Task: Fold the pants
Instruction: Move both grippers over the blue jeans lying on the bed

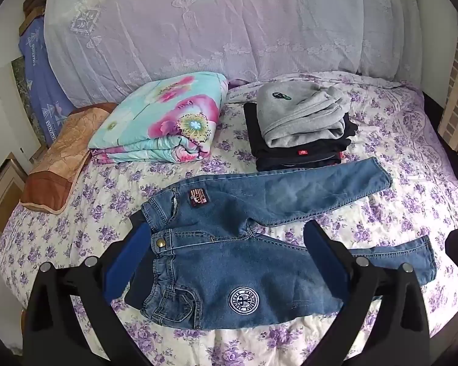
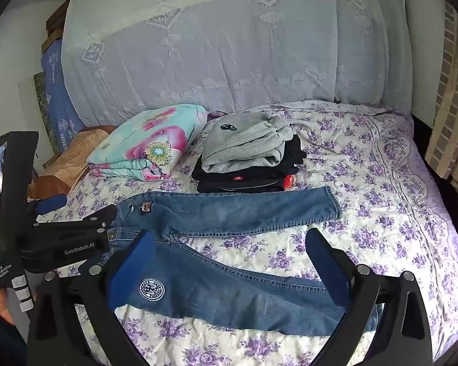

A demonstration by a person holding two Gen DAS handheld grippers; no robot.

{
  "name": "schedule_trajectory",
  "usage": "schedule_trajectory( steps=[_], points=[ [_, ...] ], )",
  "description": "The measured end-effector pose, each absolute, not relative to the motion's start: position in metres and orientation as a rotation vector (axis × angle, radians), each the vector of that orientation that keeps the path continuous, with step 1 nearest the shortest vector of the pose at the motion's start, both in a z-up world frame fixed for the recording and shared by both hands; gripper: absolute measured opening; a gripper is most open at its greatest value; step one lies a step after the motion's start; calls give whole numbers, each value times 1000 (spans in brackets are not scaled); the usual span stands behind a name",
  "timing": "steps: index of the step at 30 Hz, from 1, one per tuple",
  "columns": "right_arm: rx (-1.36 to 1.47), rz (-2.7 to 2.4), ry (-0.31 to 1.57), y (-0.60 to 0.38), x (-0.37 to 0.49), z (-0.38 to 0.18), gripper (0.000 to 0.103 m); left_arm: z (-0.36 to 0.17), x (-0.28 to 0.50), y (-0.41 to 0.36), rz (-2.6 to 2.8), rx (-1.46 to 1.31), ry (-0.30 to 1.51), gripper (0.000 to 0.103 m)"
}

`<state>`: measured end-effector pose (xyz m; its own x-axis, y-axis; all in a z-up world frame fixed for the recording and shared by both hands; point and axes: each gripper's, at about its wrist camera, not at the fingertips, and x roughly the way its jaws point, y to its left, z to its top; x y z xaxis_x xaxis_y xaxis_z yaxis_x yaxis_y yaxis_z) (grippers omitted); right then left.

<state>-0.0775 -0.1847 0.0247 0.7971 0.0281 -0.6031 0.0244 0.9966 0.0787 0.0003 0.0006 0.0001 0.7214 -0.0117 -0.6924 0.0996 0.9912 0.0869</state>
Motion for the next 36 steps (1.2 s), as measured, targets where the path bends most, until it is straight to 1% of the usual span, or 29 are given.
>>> schedule_trajectory(
  steps=[5,10,16,19,25,30,36],
  points=[
    [74,14,596,-189,-81,26,100,-4,0,2,-62,123,774,98],
    [65,19,494,-194,-89,33,100,-3,-2,2,-51,130,774,98],
    [74,29,506,-196,-87,33,100,-7,-3,-7,-54,146,780,98],
    [74,34,503,-197,-87,35,100,-9,4,2,-37,131,802,98],
    [29,50,626,-202,-77,9,100,-32,-5,54,46,101,836,98],
    [80,46,713,-234,-83,-20,100,-68,-19,95,67,80,930,98],
    [121,-82,821,-277,-95,-62,100,-112,-35,113,71,53,1024,98]
  ],
)
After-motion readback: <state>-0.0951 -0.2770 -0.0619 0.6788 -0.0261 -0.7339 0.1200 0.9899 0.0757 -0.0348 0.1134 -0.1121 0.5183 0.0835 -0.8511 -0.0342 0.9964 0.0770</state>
